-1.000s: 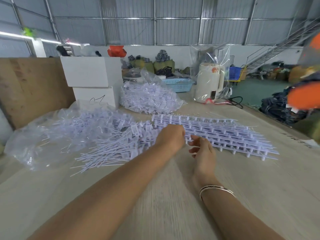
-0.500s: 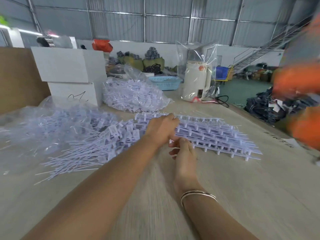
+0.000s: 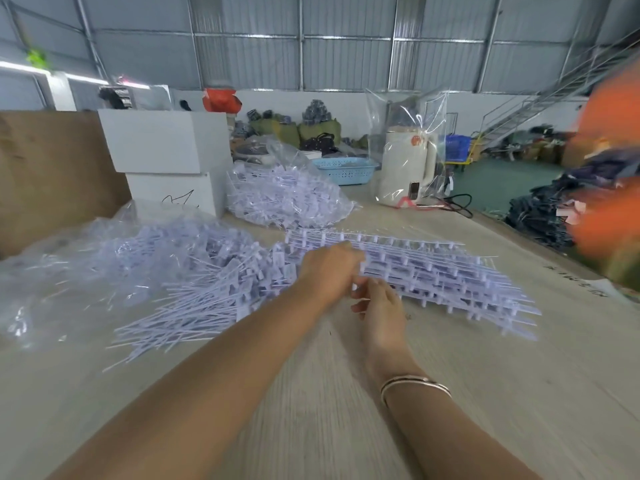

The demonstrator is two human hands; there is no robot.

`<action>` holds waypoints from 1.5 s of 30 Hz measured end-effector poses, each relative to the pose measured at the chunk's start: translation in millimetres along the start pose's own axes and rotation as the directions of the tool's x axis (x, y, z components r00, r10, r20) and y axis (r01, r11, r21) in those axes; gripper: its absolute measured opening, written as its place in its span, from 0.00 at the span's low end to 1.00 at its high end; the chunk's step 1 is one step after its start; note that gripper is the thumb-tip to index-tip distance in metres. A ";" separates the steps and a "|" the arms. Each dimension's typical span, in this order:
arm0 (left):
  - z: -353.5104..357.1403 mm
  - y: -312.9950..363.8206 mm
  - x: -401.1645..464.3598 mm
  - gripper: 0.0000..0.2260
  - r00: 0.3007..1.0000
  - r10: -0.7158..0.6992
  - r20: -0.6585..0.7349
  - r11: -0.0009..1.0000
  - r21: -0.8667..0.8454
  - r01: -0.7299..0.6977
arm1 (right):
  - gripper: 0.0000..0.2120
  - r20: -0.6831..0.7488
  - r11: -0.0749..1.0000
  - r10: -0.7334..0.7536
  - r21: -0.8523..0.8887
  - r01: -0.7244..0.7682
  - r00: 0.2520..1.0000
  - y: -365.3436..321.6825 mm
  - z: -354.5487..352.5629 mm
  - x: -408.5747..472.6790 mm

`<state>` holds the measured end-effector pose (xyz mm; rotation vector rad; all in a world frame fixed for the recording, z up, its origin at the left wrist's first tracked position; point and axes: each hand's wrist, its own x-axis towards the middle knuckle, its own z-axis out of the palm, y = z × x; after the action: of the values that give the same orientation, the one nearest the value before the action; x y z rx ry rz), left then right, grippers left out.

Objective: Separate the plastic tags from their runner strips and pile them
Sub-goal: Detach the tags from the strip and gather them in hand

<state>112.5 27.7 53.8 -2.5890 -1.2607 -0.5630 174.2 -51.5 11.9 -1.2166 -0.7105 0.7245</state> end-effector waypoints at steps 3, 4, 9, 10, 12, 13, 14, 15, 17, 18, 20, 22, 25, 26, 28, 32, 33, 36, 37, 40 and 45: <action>-9.5 -2.5 6.4 0.11 0.981 -0.067 -0.181 0.995 -0.083 0.053 | 0.16 0.009 1.000 0.006 0.006 -0.006 1.000 2.3 -0.6 1.8; -11.9 -3.3 6.6 0.11 0.978 -0.062 -0.200 0.996 -0.075 0.047 | 0.16 0.012 1.000 0.011 -0.001 -0.011 1.000 3.2 -0.8 2.0; -18.1 -7.5 0.7 0.11 0.988 -0.014 -0.151 0.996 -0.088 0.000 | 0.14 0.027 0.999 0.048 -0.018 -0.047 0.998 2.8 -2.1 0.7; -20.4 -9.1 0.5 0.11 0.989 -0.036 -0.145 0.994 -0.108 0.020 | 0.13 0.041 0.998 0.058 -0.018 -0.058 0.997 2.3 -2.1 1.0; -26.0 -11.7 1.4 0.10 0.989 -0.063 -0.134 0.991 -0.124 0.047 | 0.11 0.082 0.994 0.081 -0.078 -0.075 0.993 2.9 -2.8 2.8; -27.5 -12.4 1.6 0.10 0.991 -0.059 -0.122 0.990 -0.133 0.043 | 0.12 0.107 0.985 0.081 -0.161 -0.063 0.991 4.0 -3.4 3.6; -28.7 -12.0 1.1 0.10 0.994 -0.043 -0.100 0.988 -0.151 0.027 | 0.13 0.133 0.959 0.060 -0.282 -0.020 0.989 5.6 -4.0 4.1; -29.2 -10.4 -0.1 0.10 0.998 -0.010 -0.066 0.987 -0.160 -0.001 | 0.15 0.168 0.899 0.005 -0.432 0.069 0.986 7.4 -5.0 4.7; -28.5 -8.4 -2.5 0.10 0.999 0.049 0.012 0.989 -0.138 -0.047 | 0.17 0.334 0.632 -0.112 -0.703 0.327 0.936 13.7 -3.4 10.3; -26.8 -8.6 -3.5 0.10 0.998 0.044 0.035 0.991 -0.125 -0.040 | 0.21 0.419 0.472 -0.101 -0.778 0.414 0.902 16.1 -2.0 12.8; -23.1 -11.8 -5.9 0.12 0.998 0.018 0.067 0.997 -0.076 -0.013 | 0.28 0.491 0.250 0.011 -0.845 0.473 0.871 19.9 0.9 20.8; -19.0 -12.3 -10.5 0.16 0.993 0.030 0.113 1.000 -0.008 -0.030 | 0.29 0.514 0.140 0.082 -0.854 0.501 0.854 23.9 3.0 31.7; -8.4 -12.0 -19.9 0.17 0.991 0.083 0.107 0.997 -0.002 -0.083 | 0.27 0.507 0.122 0.088 -0.860 0.496 0.857 26.4 7.6 37.3; -4.7 -12.0 -22.7 0.16 0.992 0.085 0.092 0.996 0.005 -0.086 | 0.26 0.489 0.138 0.075 -0.868 0.477 0.869 23.5 9.3 35.5; 2.8 -13.3 -29.0 0.16 0.995 0.057 0.085 0.998 0.019 -0.059 | 0.25 0.490 0.143 -0.037 -0.860 0.490 0.871 20.5 12.7 30.1; 14.0 -11.6 -37.6 0.16 0.992 -0.060 0.115 0.971 -0.223 0.084 | 0.19 0.477 0.090 -0.032 -0.874 0.478 0.878 19.6 8.6 26.8; 12.4 -9.8 -37.2 0.16 0.992 -0.086 0.088 0.948 -0.298 0.109 | 0.20 0.479 0.134 -0.007 -0.869 0.476 0.878 21.0 6.5 28.1; -1.2 -0.2 -28.9 0.15 0.978 -0.164 -0.126 0.918 -0.382 0.105 | 0.28 0.512 0.239 0.037 -0.838 0.490 0.858 23.9 3.6 31.6; -6.5 3.6 -25.4 0.14 0.961 -0.181 -0.208 0.927 -0.363 0.096 | 0.29 0.507 0.230 0.042 -0.843 0.486 0.861 24.9 4.0 31.9; -16.6 13.9 -24.0 0.16 0.954 -0.100 -0.283 0.982 -0.185 0.048 | 0.31 0.484 0.212 0.040 -0.859 0.466 0.874 25.0 3.2 34.7; -0.6 0.1 -46.8 0.17 0.994 -0.019 -0.112 0.996 -0.085 0.009 | 0.23 0.422 0.240 0.161 -0.893 0.380 0.892 7.3 7.9 23.4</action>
<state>86.1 -5.8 34.5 -2.5766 -1.2457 -0.7690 180.8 -26.8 8.5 -2.1502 -1.8255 0.3461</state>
